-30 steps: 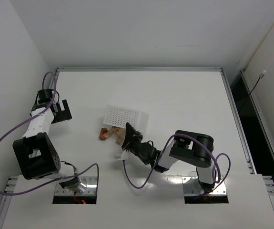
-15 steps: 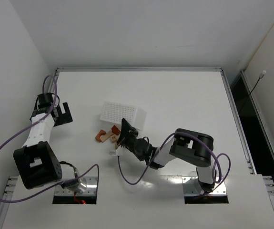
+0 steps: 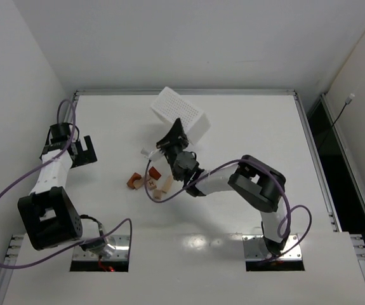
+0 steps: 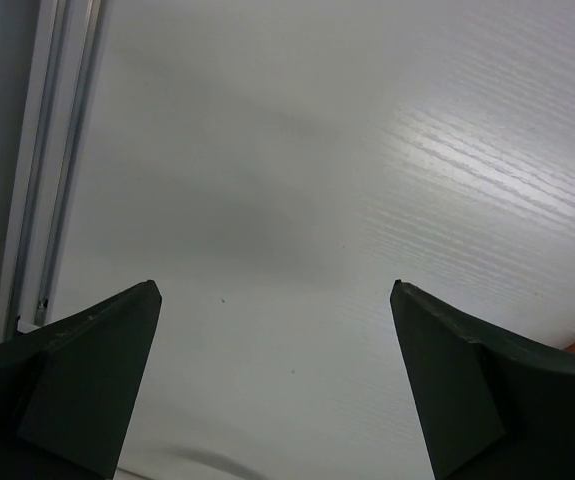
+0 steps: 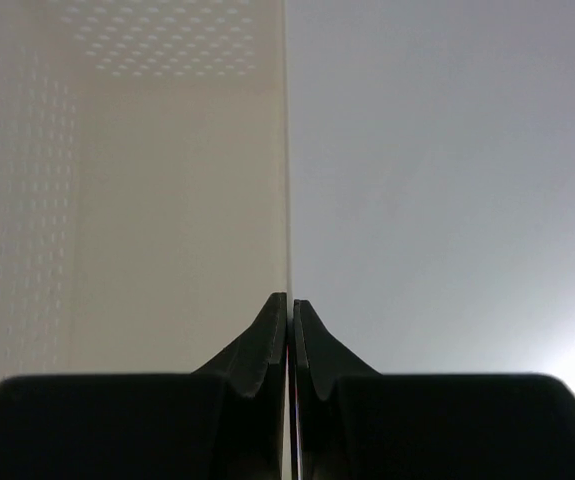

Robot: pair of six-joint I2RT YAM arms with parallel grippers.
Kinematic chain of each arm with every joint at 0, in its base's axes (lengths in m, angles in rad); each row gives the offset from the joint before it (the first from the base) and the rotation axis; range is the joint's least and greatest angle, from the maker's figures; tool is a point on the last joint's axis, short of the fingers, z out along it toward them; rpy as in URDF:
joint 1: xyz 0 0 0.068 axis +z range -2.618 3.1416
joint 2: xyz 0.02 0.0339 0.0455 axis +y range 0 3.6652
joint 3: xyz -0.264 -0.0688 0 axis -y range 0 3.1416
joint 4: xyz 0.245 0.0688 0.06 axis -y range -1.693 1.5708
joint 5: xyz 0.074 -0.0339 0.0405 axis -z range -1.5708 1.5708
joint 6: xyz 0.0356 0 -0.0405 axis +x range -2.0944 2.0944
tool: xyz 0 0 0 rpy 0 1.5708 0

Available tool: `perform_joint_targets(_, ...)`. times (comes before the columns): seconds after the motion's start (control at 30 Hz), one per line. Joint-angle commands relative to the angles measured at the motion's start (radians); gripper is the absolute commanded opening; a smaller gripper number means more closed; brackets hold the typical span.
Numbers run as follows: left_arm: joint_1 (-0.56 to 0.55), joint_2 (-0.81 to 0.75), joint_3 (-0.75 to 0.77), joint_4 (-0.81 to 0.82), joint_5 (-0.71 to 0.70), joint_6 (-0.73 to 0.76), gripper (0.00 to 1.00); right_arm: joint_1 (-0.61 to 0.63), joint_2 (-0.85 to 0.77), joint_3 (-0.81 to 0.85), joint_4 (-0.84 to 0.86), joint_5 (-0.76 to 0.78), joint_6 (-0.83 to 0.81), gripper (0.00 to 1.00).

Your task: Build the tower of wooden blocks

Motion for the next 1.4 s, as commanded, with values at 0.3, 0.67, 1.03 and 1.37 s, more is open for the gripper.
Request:
perform_joint_targets(0.3, 0.003, 0.012, 0.127, 0.040, 0.225, 0.146, 1.00, -0.149, -0.404, 0.151, -0.889, 0.418, 0.915, 0.00)
perform_joint_targets(0.67, -0.111, 0.073, 0.223, 0.077, 0.262, 0.099, 1.00, -0.487, -0.326, 0.552, -1.917, -0.274, 1.803, 0.00)
perform_joint_targets(1.03, -0.151, 0.156, 0.300, 0.146, 0.288, 0.087, 1.00, -1.002, -0.137, 0.705, -1.797, -0.612, 2.008, 0.00)
perform_joint_targets(1.37, -0.160, 0.269, 0.403, 0.101, 0.279, 0.116, 1.00, -1.136, 0.003, 0.762, -1.730, -0.729, 1.930, 0.00)
